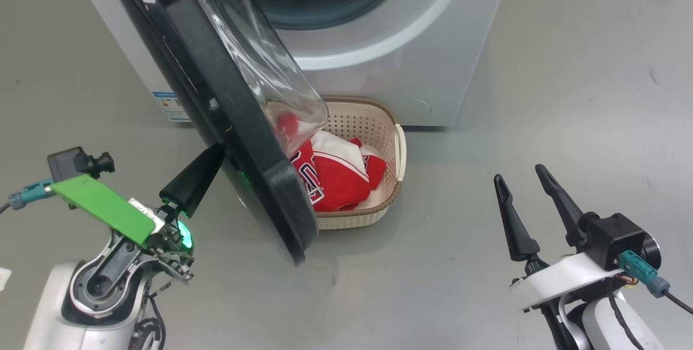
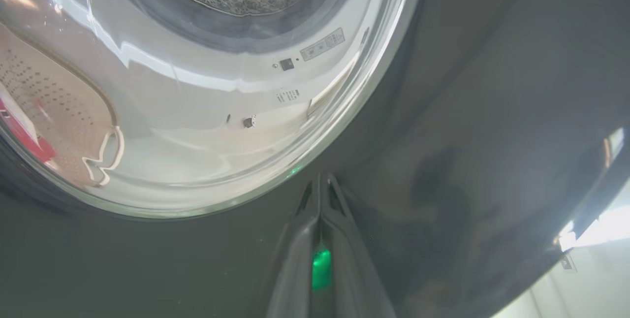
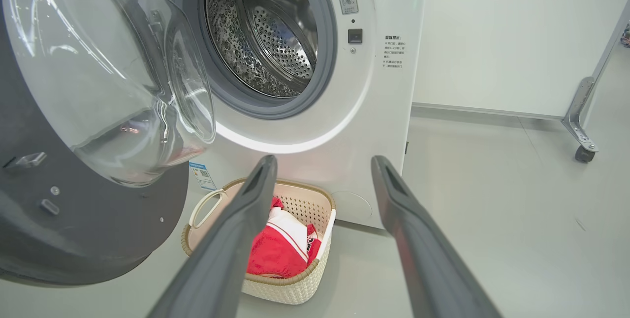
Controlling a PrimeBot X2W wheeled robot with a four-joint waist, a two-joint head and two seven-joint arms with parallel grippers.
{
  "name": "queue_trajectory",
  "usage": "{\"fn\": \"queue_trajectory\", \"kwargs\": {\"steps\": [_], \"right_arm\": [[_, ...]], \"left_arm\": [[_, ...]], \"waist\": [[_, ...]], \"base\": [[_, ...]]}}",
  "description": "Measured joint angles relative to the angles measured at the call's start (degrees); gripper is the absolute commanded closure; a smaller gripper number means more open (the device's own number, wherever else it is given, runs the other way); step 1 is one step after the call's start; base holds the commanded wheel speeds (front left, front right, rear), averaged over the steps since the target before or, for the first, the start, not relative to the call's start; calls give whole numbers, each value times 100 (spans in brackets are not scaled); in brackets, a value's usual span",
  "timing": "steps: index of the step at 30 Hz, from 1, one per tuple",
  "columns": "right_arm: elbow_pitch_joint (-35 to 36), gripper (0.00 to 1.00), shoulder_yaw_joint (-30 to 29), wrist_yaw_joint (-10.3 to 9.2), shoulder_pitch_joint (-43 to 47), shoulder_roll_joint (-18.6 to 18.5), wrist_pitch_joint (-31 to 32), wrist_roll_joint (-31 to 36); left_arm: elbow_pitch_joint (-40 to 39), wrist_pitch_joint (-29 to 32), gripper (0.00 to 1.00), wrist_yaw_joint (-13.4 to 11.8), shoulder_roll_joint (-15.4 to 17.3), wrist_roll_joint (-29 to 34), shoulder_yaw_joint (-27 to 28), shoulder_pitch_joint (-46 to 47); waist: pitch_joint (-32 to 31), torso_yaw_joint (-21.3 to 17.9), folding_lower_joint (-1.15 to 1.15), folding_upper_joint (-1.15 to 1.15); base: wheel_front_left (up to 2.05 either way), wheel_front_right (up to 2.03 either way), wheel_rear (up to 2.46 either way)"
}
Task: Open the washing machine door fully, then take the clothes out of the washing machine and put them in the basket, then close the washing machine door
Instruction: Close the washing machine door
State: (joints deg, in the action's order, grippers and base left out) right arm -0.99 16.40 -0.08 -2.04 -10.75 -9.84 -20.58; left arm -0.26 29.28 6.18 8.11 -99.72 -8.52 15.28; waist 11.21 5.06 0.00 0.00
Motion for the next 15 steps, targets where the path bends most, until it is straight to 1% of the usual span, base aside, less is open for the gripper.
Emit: {"fn": "queue_trajectory", "kwargs": {"steps": [4, 7, 15], "right_arm": [[-60, 0, 35, 5, -41, 37, -15, -18], [-120, 0, 34, 52, -49, 56, -60, -52], [-254, 0, 11, 62, -115, 103, -90, -118]], "left_arm": [[126, -20, 100, 1, -66, 4, -27, 77], [237, -71, 100, 15, -136, 15, -38, 187], [611, -170, 100, 19, -241, 93, -120, 498]], "waist": [[45, -257, 0, 0], [73, -448, 0, 0], [129, -918, 0, 0]], "base": [[0, 0, 0], [0, 0, 0], [0, 0, 0]]}}
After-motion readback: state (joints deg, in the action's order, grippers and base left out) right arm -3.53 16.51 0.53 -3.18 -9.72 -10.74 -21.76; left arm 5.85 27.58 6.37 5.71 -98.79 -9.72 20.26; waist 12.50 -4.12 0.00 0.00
